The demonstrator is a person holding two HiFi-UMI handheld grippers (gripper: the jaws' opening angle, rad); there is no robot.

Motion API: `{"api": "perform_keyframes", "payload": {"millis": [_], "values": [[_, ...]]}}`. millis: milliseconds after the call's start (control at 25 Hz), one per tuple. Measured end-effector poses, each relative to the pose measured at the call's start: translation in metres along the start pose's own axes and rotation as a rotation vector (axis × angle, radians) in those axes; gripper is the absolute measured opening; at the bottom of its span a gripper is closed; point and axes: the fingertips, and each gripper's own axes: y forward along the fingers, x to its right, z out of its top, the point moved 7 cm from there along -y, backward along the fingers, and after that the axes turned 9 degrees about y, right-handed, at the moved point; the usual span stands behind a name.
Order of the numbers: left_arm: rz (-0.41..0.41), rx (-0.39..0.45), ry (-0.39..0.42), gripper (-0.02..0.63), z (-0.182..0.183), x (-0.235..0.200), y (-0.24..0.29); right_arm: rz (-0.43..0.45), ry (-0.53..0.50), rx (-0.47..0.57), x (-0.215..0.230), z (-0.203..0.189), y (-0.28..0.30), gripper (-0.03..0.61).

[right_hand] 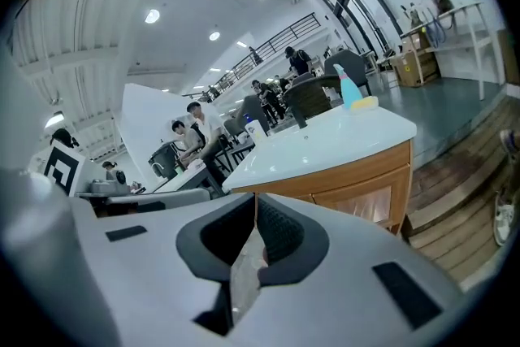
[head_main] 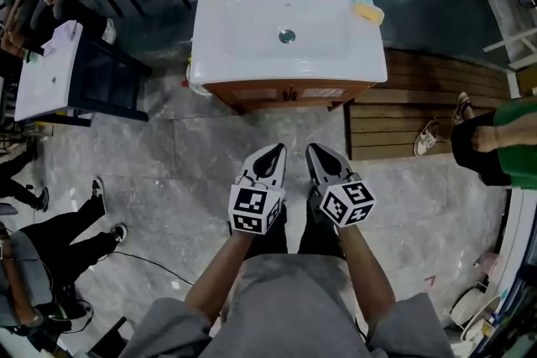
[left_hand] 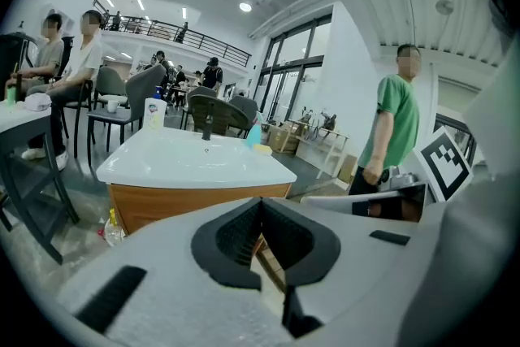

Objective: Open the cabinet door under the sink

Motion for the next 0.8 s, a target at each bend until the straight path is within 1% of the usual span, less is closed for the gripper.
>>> {"api": "perform_keyframes", "payload": {"millis": [200, 440, 600, 800], "values": [[0.023, -0.02, -0.02, 0.008, -0.01, 0.001, 0.035, 0.019, 0.013, -0.039, 0.031, 0.003, 0.019, 0.012], [0.089, -0.049, -0.076, 0.008, -0.023, 0.008, 0.077, 0.056, 0.035, -0.096, 0.073, 0.008, 0.033, 0.012], [0.115, -0.065, -0.082, 0.008, -0.027, 0.008, 0.097, 0.071, 0.052, -0.124, 0.095, 0.011, 0.043, 0.012], [0.138, -0.09, -0.075, 0.008, -0.039, 0.004, 0.117, 0.07, 0.096, -0.16, 0.121, 0.005, 0.062, 0.012]]}}
